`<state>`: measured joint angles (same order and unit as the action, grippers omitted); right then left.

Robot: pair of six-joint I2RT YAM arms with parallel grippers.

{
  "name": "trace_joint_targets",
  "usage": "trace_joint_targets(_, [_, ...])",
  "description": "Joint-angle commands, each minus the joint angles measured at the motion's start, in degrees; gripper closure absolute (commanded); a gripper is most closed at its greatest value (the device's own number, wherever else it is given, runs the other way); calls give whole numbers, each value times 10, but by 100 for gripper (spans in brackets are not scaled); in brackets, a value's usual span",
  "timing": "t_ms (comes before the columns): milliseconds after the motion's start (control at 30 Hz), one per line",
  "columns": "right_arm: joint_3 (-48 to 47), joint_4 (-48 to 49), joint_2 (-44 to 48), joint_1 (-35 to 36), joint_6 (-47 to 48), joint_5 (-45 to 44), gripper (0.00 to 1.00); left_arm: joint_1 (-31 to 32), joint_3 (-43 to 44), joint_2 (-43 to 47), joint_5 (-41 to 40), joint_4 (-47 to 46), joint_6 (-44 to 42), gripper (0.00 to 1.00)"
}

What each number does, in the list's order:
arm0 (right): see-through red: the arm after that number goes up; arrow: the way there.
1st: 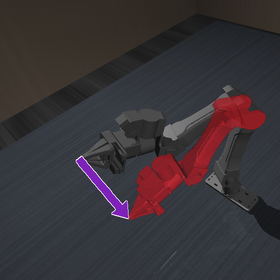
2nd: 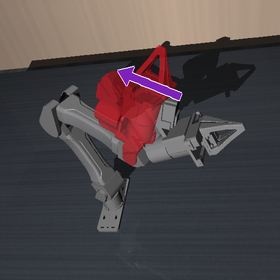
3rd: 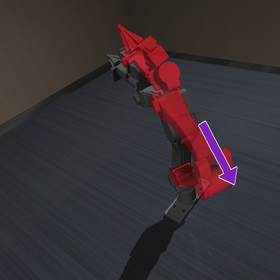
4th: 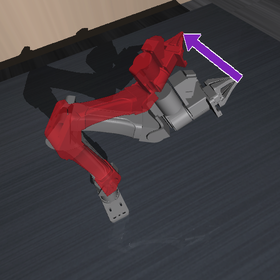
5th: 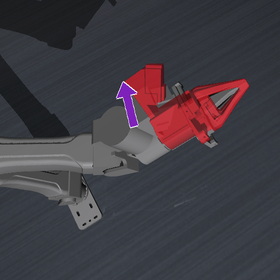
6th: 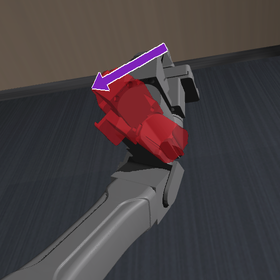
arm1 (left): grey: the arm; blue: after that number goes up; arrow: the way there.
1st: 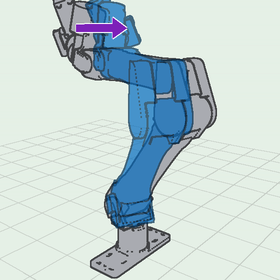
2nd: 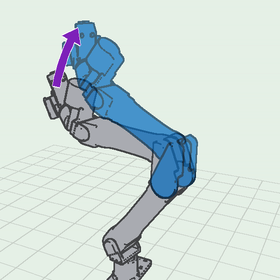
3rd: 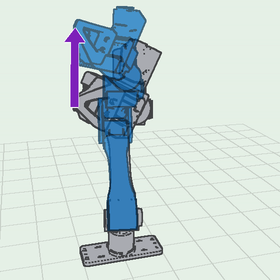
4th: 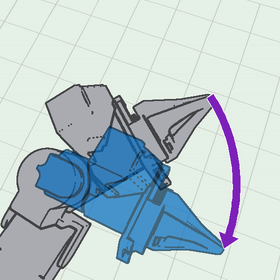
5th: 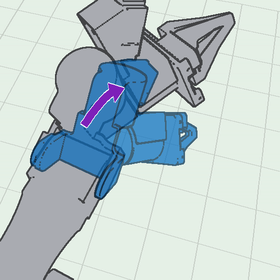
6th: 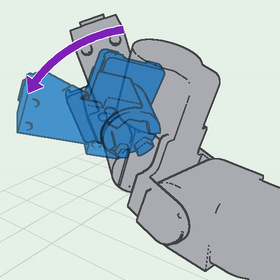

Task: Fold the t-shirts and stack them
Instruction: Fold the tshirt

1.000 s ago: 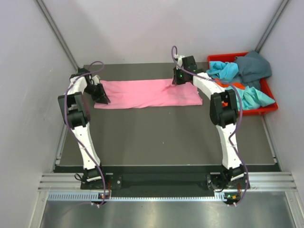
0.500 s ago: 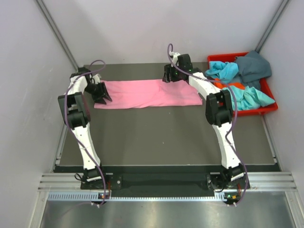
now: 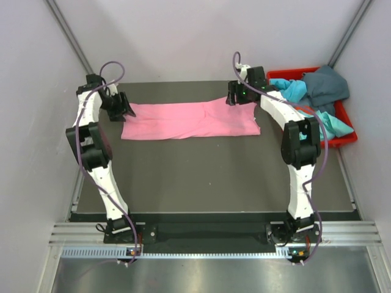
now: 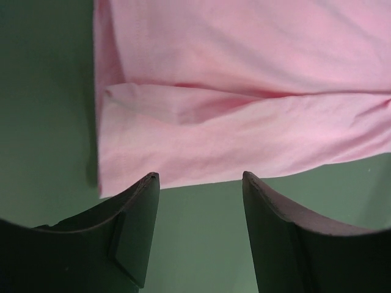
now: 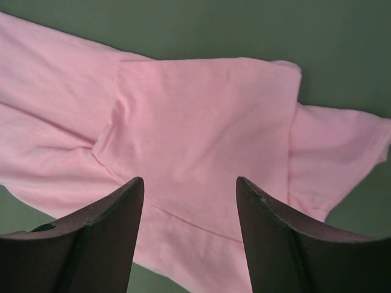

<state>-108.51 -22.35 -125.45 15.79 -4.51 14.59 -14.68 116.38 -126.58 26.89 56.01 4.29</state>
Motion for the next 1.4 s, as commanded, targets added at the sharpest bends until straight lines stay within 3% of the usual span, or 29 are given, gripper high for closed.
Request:
trace_joint_targets(0, [25, -4, 29, -16, 9, -8, 38, -17, 12, -4, -27, 0, -10, 38])
trace_joint_targets(567, [44, -4, -7, -50, 35, -16, 37, -18, 11, -63, -88, 1, -36, 39])
trace_joint_targets(1100, [23, 1, -51, -53, -32, -1, 37, -16, 25, -125, -88, 1, -38, 44])
trace_joint_targets(1200, [25, -1, -52, -55, -32, -4, 37, -13, 34, -143, -82, 3, -39, 51])
trace_joint_targets(1333, [27, -1, -52, -54, -33, -17, 37, -11, 25, -143, -67, 11, -39, 72])
trace_joint_targets(1367, [26, -2, -53, -55, -32, -22, 37, -10, 19, -141, -62, 12, -52, 84])
